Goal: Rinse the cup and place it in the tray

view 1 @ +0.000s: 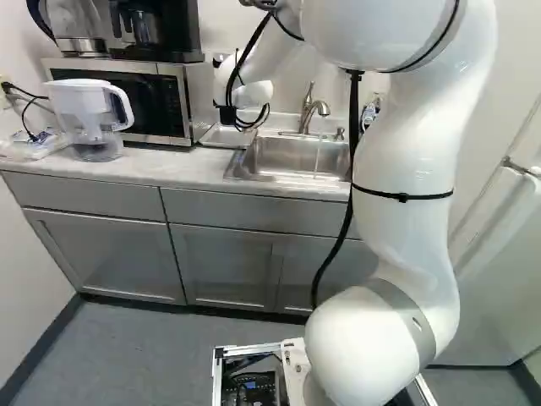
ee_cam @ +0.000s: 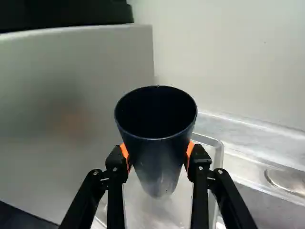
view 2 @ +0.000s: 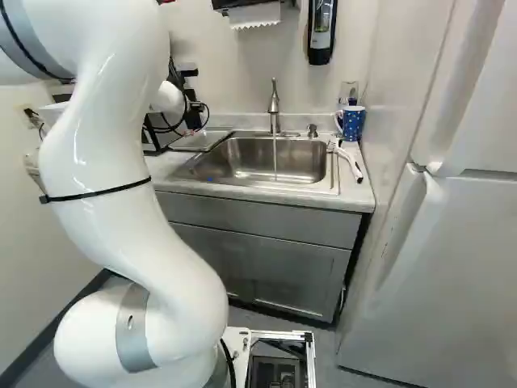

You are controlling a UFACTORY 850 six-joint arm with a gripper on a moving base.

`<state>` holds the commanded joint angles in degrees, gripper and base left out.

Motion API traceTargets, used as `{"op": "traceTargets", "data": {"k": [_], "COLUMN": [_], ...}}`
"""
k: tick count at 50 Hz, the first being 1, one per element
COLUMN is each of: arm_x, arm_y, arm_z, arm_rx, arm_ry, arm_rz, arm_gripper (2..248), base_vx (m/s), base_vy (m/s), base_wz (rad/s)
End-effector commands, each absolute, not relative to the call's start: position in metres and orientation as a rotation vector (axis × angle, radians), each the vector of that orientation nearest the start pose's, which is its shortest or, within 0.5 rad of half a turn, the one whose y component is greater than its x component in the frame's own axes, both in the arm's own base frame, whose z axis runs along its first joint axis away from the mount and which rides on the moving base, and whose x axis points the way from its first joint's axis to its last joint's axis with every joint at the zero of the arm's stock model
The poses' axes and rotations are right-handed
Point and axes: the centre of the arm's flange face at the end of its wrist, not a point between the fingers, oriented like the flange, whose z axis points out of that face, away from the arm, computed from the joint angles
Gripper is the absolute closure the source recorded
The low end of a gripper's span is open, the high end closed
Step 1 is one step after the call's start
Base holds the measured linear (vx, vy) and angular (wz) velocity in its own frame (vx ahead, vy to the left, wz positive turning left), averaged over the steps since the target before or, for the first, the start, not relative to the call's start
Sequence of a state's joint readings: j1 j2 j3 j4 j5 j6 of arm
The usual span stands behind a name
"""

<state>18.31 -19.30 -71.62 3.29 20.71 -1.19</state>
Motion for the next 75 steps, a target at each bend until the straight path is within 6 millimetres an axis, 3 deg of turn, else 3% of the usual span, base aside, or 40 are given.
{"op": "traceTargets", "data": {"k": [51,52,56,57,61,62,67,68,75], "arm_x": [0.622,0.622,0.622,0.622,0.622,0.622,0.622,0.622,0.622], "arm_y": [0.205,0.205,0.205,0.205,0.205,0.205,0.205,0.205,0.205], "arm_z": [0.51,0.51,0.51,0.51,0.51,0.51,0.51,0.51,0.51], "arm_rx": [-2.44,-2.44,-2.44,-2.44,-2.44,-2.44,-2.44,-2.44,-2.44], "arm_ry": [-0.337,-0.337,-0.337,-0.337,-0.337,-0.337,-0.337,-0.337,-0.337], "arm_rz": [-1.643,-1.643,-1.643,-1.643,-1.643,-1.643,-1.643,-1.643,-1.643], "arm_gripper": [125,114,114,81,81,46,46,10,3], "base_vx": [0.0,0.0,0.0,0.0,0.0,0.0,0.0,0.0,0.0], "base_vy": [0.0,0.0,0.0,0.0,0.0,0.0,0.0,0.0,0.0], "base_wz": [0.0,0.0,0.0,0.0,0.0,0.0,0.0,0.0,0.0]}}
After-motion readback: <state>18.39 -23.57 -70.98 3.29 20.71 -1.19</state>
